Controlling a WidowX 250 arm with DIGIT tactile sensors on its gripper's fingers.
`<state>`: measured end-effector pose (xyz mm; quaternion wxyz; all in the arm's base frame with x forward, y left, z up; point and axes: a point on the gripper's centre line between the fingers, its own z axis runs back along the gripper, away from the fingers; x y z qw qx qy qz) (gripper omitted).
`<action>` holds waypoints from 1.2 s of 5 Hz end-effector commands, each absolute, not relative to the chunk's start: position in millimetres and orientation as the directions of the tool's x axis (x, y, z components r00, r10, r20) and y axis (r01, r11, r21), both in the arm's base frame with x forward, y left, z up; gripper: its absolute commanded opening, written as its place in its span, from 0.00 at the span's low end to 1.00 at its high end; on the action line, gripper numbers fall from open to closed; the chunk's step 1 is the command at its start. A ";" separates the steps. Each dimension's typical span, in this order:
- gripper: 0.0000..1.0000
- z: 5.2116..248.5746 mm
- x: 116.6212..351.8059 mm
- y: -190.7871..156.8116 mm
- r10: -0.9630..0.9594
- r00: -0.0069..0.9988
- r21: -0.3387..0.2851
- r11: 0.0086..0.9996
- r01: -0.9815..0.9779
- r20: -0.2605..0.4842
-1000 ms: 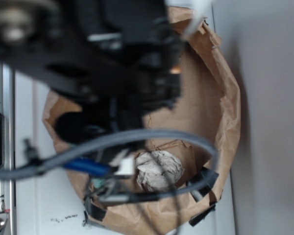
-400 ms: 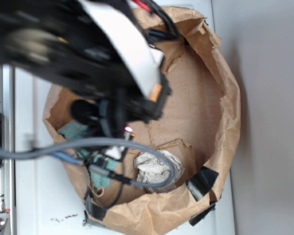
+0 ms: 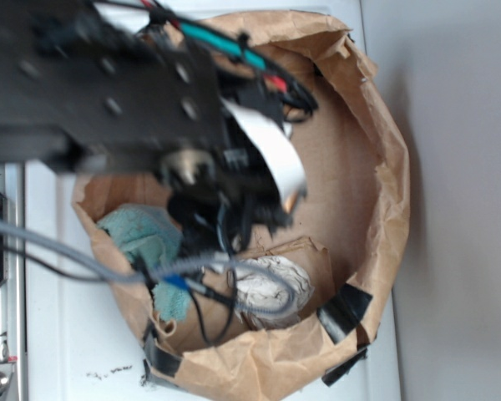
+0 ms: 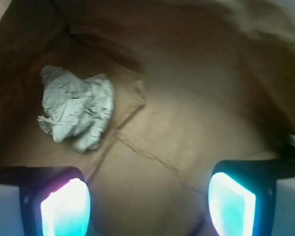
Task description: Grab the white paper.
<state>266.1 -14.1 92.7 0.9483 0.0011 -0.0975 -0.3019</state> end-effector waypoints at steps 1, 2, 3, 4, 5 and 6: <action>1.00 94.7 275.1 -56.0 -0.607 0.756 -0.030 0.775 0.631 0.245; 1.00 82.3 282.5 -59.7 -0.618 0.736 0.028 0.771 0.636 0.279; 1.00 71.7 286.8 -58.3 -0.625 0.737 -0.002 0.762 0.647 0.255; 1.00 74.3 297.1 -53.1 -0.609 0.760 -0.056 0.771 0.634 0.227; 1.00 78.9 306.5 -44.4 -0.590 0.776 -0.111 0.775 0.622 0.225; 1.00 86.5 315.8 -34.1 -0.582 0.780 -0.186 0.760 0.623 0.231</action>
